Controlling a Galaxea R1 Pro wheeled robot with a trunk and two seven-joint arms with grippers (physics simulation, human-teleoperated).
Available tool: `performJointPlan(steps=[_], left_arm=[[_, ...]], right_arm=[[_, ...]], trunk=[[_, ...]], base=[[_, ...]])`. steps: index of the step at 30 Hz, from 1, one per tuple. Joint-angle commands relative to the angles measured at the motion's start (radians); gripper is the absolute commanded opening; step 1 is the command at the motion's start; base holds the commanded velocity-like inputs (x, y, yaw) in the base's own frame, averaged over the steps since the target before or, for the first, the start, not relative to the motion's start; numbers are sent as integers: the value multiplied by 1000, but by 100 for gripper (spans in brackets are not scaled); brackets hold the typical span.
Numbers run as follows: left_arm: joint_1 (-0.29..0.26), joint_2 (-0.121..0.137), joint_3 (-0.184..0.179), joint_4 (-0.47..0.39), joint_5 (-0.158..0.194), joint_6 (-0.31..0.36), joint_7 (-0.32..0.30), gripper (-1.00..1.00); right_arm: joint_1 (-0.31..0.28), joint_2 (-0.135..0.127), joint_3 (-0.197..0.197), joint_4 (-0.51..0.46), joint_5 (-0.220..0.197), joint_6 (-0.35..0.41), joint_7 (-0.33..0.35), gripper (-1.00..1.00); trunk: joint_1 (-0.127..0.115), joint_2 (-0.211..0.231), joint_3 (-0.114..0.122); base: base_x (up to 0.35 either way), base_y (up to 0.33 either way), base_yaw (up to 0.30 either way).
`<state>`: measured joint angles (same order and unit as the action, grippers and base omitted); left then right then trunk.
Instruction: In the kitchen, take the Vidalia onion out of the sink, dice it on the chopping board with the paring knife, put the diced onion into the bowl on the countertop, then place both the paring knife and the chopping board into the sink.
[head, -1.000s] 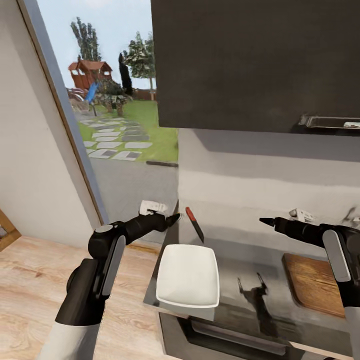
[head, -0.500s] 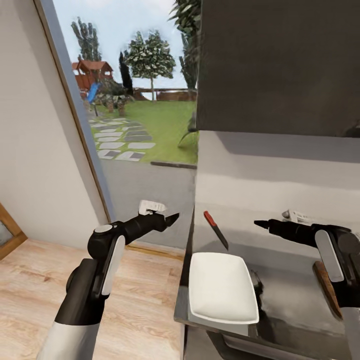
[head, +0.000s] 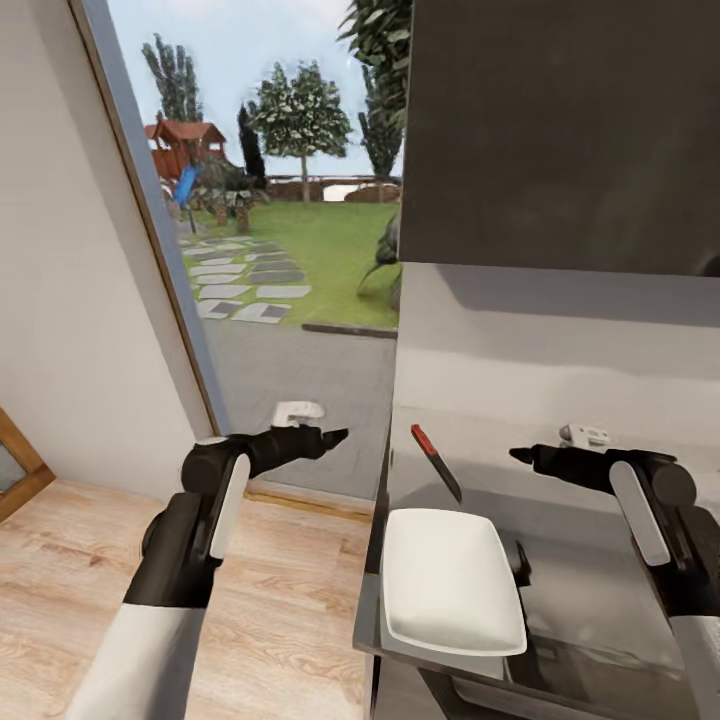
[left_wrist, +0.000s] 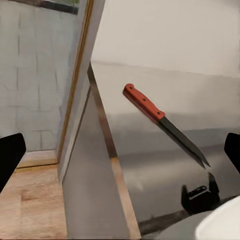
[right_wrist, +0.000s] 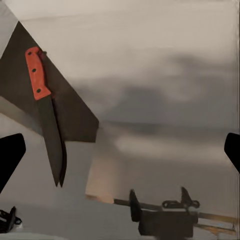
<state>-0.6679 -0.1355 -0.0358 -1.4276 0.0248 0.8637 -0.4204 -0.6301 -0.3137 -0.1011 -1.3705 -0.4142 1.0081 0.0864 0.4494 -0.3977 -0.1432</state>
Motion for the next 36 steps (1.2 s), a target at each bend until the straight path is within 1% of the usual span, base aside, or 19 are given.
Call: performJointPlan(steps=[1, 2, 4, 5, 7, 9, 12, 14, 15, 16, 19, 26, 36], left_arm=[[-7, -1, 2, 13, 3, 7, 2, 100], [-26, 0, 10, 55, 3, 6, 24, 100], [-34, 0, 31, 70, 3, 6, 43, 100], [-37, -1, 38, 73, 3, 6, 49, 100], [-40, -1, 44, 74, 3, 6, 53, 100], [-41, -2, 48, 66, 3, 5, 55, 100], [-41, -1, 49, 31, 3, -9, 56, 100], [-41, 1, 51, -9, 3, -16, 56, 100], [-41, 4, 56, -50, 3, -16, 57, 100], [-42, 4, 57, -55, 3, -16, 58, 100], [-42, 5, 57, -63, 3, -15, 57, 100], [-42, 6, 57, -65, 3, -17, 57, 100], [-41, 6, 56, -66, 3, -17, 57, 100]], right_arm=[[-1, 0, -1, -1, 8, 2, 6, 100], [-4, 3, 3, 0, 8, -11, -8, 100], [-17, 10, 8, 2, 8, -16, -42, 100], [-24, 17, 13, 11, 8, -18, -75, 100], [-33, 29, 26, 34, 8, -21, -118, 100], [-45, 41, 42, 51, 8, -27, -143, 100], [-54, 49, 76, 67, 7, -44, -159, 100], [-57, 51, 107, 70, 7, -86, -147, 100], [-58, 52, 155, 72, 6, -148, -82, 100], [-58, 53, 169, 72, 6, -157, -59, 100], [-59, 53, 194, 71, 6, -172, -19, 100], [-59, 53, 196, 71, 6, -172, -15, 100], [-59, 52, 200, 71, 6, -182, -13, 100]], trunk=[[1, -2, -2], [1, -2, -2], [1, -2, -2], [1, -2, -2], [1, -2, -2], [1, -2, -2], [1, -2, -2], [1, -2, -2], [1, -2, -2], [1, -2, -2], [1, -2, -2], [1, -2, -2], [1, -2, -2]], base=[[0, 0, 0], [0, 0, 0], [0, 0, 0], [0, 0, 0], [0, 0, 0], [0, 0, 0], [0, 0, 0], [0, 0, 0], [0, 22, 0], [0, 98, 0], [0, 230, 0], [0, 268, 0], [0, 28, 0]])
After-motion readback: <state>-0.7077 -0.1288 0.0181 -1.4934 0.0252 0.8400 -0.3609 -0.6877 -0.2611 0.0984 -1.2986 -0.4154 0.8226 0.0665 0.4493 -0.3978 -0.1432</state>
